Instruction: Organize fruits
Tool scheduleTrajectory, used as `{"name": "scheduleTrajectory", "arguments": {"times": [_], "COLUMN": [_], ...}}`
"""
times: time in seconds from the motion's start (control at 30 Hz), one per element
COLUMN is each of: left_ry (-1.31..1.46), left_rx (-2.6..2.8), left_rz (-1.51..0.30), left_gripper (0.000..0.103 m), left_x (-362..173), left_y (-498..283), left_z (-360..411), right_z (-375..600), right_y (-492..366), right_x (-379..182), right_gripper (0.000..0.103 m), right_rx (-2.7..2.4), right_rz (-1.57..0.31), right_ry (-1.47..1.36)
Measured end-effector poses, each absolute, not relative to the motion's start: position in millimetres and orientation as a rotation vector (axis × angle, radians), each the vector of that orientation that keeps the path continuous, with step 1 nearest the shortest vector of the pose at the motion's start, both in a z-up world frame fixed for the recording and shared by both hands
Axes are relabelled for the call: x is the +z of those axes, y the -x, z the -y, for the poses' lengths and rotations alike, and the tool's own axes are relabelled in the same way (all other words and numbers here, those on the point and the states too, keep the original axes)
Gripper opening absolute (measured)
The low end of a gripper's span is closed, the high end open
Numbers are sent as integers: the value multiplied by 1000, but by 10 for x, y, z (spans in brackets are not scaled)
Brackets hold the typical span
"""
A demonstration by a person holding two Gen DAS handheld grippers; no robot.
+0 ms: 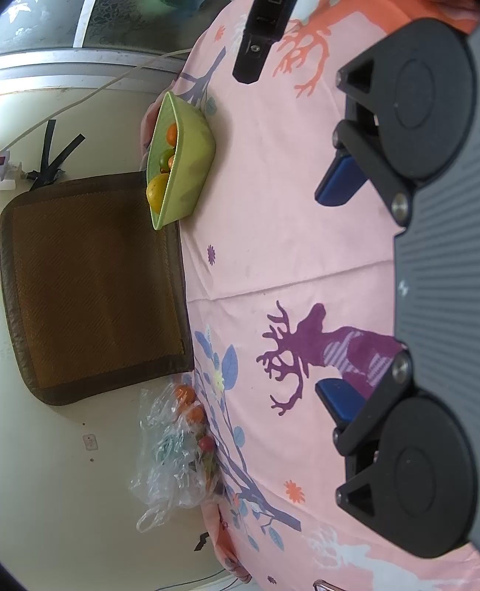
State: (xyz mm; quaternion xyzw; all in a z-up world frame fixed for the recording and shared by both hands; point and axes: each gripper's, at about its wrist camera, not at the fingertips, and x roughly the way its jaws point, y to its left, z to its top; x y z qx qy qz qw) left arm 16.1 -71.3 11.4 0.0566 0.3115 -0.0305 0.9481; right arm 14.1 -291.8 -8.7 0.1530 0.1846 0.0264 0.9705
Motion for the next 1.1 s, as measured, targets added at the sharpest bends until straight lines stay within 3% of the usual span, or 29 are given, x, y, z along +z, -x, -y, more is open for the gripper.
{"name": "scheduleTrajectory", "arguments": {"times": [1.1], "left_ry": [-186], "left_rx": [-19], "left_rz": [-595], "left_gripper": [103], "left_x": [129], "left_y": [-136], "left_z": [781], "right_z": [2905], "right_y": [-136], "right_x": [-87], "right_gripper": [89], "right_rx": [52], "right_rz": [-371], "right_ry": [-310]}}
